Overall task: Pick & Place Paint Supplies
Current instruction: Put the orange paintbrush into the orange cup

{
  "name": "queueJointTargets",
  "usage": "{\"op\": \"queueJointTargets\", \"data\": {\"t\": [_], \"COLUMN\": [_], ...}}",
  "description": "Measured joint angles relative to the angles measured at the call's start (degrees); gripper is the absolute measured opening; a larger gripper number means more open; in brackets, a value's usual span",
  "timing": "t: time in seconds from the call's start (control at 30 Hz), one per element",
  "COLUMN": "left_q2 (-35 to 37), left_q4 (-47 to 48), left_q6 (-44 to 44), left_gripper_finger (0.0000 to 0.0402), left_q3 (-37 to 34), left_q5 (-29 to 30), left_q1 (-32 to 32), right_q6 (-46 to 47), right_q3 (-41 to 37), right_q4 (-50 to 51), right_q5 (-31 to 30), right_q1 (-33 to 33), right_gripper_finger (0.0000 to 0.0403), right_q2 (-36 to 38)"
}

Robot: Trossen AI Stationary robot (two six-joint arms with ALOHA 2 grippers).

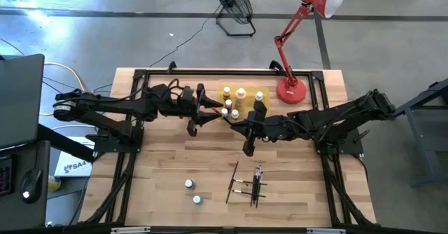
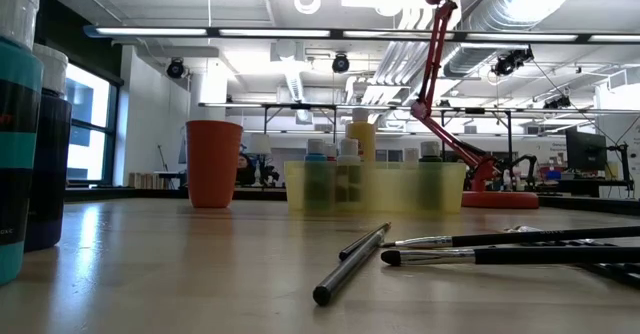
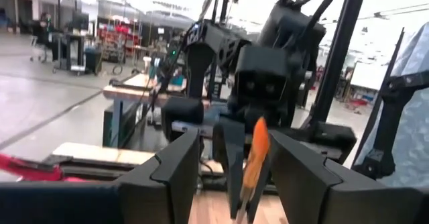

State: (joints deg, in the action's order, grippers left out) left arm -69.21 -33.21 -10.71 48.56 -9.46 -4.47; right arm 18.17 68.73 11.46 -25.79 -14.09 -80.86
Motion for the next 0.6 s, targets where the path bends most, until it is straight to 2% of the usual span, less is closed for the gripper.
{"op": "queueJointTargets", "data": {"t": [0.33, 0.6], "left_q2": [-0.11, -0.08], "left_q4": [0.05, -0.16], "left_q6": [-0.71, -1.78], "left_gripper_finger": [0.0163, 0.0096], "left_q3": [-0.02, -0.04], "left_q5": [-0.3, -1.51], "left_q1": [0.0, 0.0], "right_q6": [-0.04, -0.04], "right_q3": [0.0, 0.0], "right_q4": [0.22, 0.31], "right_q5": [-0.06, -0.06], "right_q1": [0.0, 0.0], "right_gripper_finger": [0.0011, 0.0011], "right_q2": [0.0, 0.0]}}
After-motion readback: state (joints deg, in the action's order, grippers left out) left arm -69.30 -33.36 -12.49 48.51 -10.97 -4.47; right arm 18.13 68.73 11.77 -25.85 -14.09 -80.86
